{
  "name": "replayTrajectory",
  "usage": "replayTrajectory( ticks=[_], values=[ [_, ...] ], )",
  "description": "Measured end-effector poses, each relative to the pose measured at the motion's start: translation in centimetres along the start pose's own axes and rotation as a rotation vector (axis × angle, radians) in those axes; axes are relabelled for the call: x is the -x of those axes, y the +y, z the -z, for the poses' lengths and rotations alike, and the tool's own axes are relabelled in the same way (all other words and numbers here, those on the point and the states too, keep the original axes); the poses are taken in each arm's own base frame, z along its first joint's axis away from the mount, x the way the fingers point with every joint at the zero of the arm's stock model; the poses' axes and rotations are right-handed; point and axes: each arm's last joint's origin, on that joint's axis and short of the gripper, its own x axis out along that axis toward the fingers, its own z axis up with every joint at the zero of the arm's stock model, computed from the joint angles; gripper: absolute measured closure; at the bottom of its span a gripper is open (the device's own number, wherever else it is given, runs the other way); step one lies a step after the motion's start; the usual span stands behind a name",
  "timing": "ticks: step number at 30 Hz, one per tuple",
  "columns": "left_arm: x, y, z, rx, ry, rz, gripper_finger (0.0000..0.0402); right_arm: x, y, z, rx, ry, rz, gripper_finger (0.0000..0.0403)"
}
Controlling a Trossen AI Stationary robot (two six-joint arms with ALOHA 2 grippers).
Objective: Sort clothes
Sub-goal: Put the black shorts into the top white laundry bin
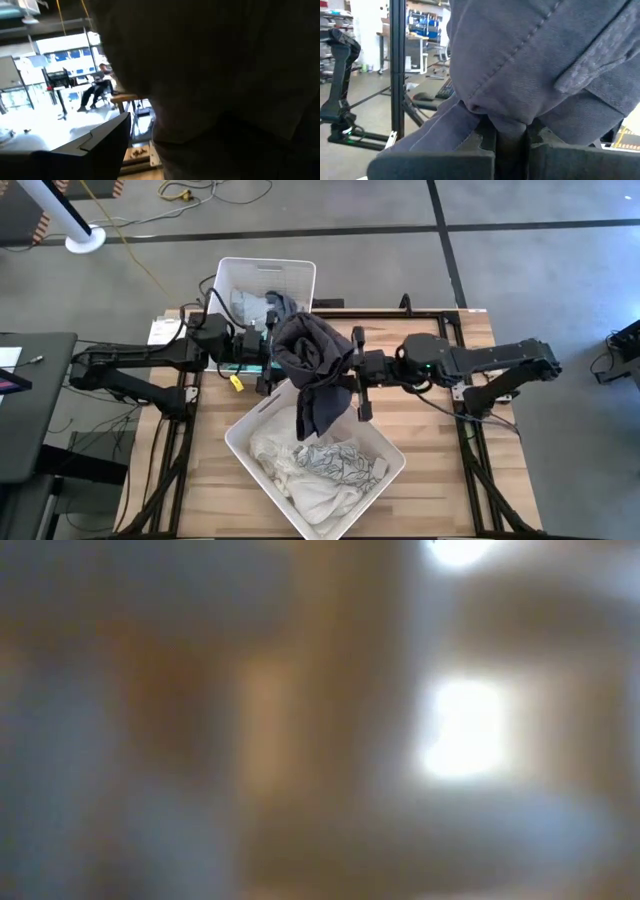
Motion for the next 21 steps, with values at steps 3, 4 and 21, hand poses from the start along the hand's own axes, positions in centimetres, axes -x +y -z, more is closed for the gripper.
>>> replayTrajectory(
  ticks=[3, 4, 21],
  values=[
    [0.1, 0.2, 0.2, -0.004, 0.018, -0.003, 0.0113, -0.7, -0.6, 0.7, -0.005, 0.007, -0.006, 0.0373],
    [0.1, 0.3, 0.3, -0.01, 0.025, -0.005, 0.012, -0.9, -0.7, 0.8, -0.003, 0.01, -0.004, 0.0373],
    [0.9, 2.7, 0.9, -0.224, 0.103, -0.132, 0.0379, -1.1, -4.4, 2.1, 0.011, 0.083, 0.103, 0.0348]
  ],
)
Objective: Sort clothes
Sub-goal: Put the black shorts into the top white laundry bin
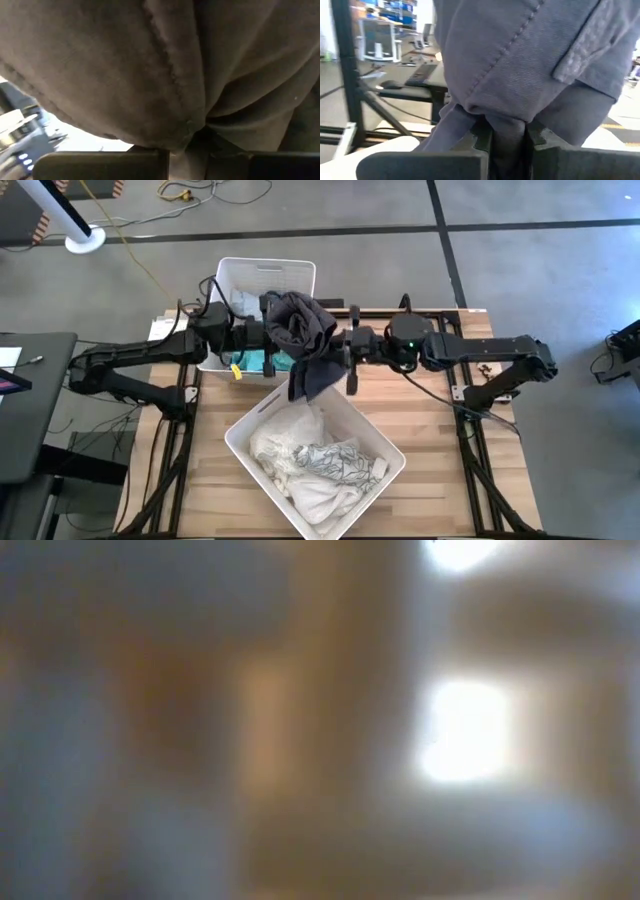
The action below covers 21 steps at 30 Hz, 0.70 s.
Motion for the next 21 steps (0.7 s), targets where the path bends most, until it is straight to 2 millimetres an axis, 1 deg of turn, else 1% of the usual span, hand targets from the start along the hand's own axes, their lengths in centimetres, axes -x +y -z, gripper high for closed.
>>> replayTrajectory(
  ticks=[4, 9, 11, 13, 15, 17, 18, 21],
  values=[
    [0.8, 1.3, 0.0, -0.025, 0.012, -0.056, 0.0379, -0.1, -1.5, 0.3, -0.001, 0.004, 0.049, 0.0347],
    [2.3, 2.6, -0.3, -0.096, 0.078, -0.184, 0.0379, -0.7, -3.4, 1.0, -0.01, 0.011, 0.105, 0.0346],
    [2.9, 3.0, -0.3, -0.123, 0.116, -0.226, 0.0379, -1.4, -4.0, 1.7, -0.01, 0.019, 0.12, 0.0345],
    [3.4, 3.3, -0.4, -0.149, 0.152, -0.267, 0.0379, -1.7, -4.7, 1.9, -0.021, 0.002, 0.118, 0.0345],
    [3.9, 3.4, -0.4, -0.173, 0.192, -0.316, 0.0379, -2.7, -5.3, 2.8, -0.039, -0.005, 0.115, 0.0345],
    [4.5, 3.5, -0.5, -0.2, 0.249, -0.366, 0.0379, -3.1, -6.0, 3.3, -0.065, -0.007, 0.126, 0.0345],
    [4.7, 3.5, -0.4, -0.212, 0.278, -0.391, 0.0379, -3.7, -6.3, 4.1, -0.076, 0.0, 0.127, 0.0345],
    [5.3, 3.7, -0.3, -0.24, 0.369, -0.48, 0.0379, -5.0, -7.5, 5.4, -0.136, 0.015, 0.132, 0.0345]
  ],
)
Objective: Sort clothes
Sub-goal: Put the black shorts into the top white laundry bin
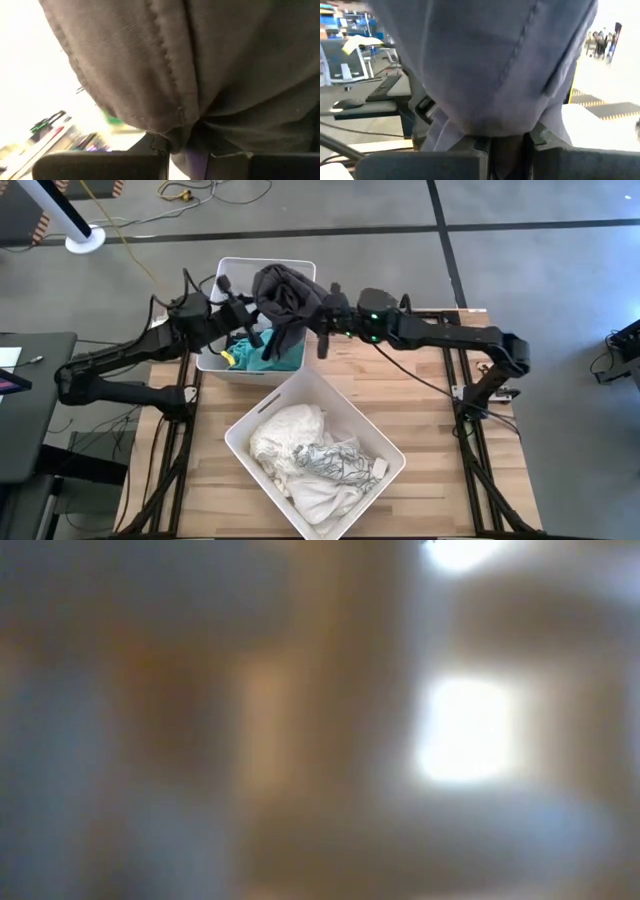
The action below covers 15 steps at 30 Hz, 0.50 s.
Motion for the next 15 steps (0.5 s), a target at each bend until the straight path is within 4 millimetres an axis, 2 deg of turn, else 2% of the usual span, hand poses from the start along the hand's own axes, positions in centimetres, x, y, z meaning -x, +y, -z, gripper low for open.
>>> replayTrajectory(
  ticks=[8, 12, 15],
  values=[
    [-0.2, 0.5, 2.2, -0.122, 0.319, -0.189, 0.0379, -3.9, -2.1, 3.4, -0.151, 0.121, 0.005, 0.0345],
    [-0.8, 1.0, 3.4, -0.146, 0.41, -0.227, 0.0379, -4.6, -2.2, 4.0, -0.174, 0.213, 0.02, 0.0344],
    [-1.3, 1.2, 4.2, -0.158, 0.456, -0.233, 0.0379, -4.5, -2.3, 4.4, -0.172, 0.297, 0.071, 0.0334]
  ],
)
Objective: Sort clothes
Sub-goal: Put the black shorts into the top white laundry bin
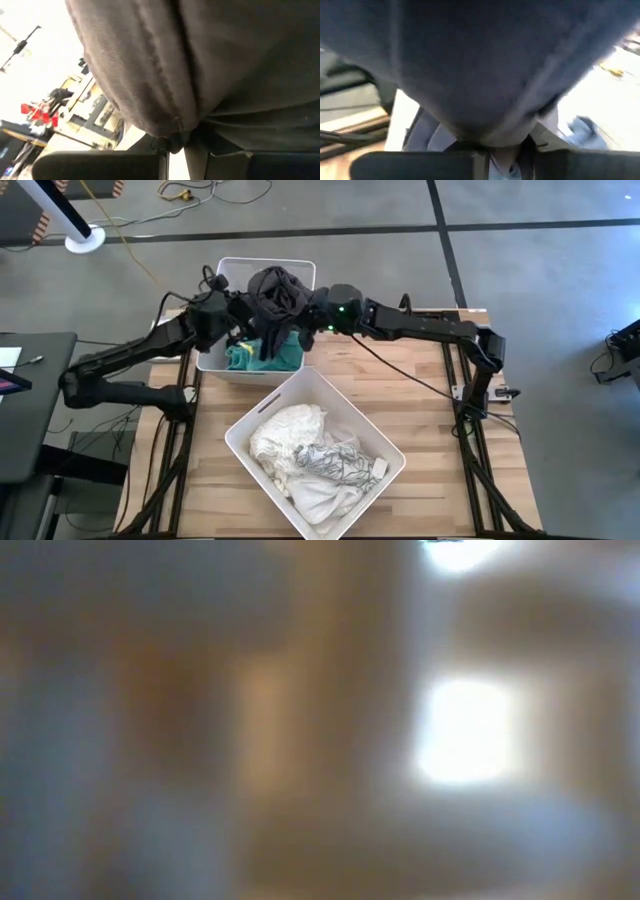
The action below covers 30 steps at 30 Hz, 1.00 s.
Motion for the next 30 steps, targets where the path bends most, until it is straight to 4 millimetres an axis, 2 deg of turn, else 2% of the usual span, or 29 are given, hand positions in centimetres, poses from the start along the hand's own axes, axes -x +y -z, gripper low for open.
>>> replayTrajectory(
  ticks=[3, 7, 11, 15, 22, 30],
  values=[
    [-0.6, 0.6, 0.6, 0.01, 0.077, -0.086, 0.0379, 0.5, -0.1, 0.9, 0.014, 0.103, 0.066, 0.0309],
    [-1.0, 2.0, 1.3, 0.042, 0.152, -0.198, 0.0379, 0.9, 0.0, 1.5, 0.044, 0.175, 0.141, 0.0253],
    [-1.9, 2.4, 2.2, 0.068, 0.137, -0.115, 0.0374, 1.1, -0.2, 1.8, 0.04, 0.227, 0.162, 0.0184],
    [-2.4, 2.6, 3.0, 0.108, 0.161, -0.082, 0.0342, 1.1, 0.3, 2.0, 0.016, 0.229, 0.162, 0.014],
    [-3.5, 0.9, 4.0, 0.063, 0.249, 0.045, 0.0278, 2.2, 2.4, 1.5, 0.022, 0.22, 0.116, 0.0133],
    [-3.3, 0.0, 3.9, 0.089, 0.236, 0.138, 0.0206, 5.0, 4.7, 0.2, 0.042, 0.203, 0.085, 0.0133]
  ],
)
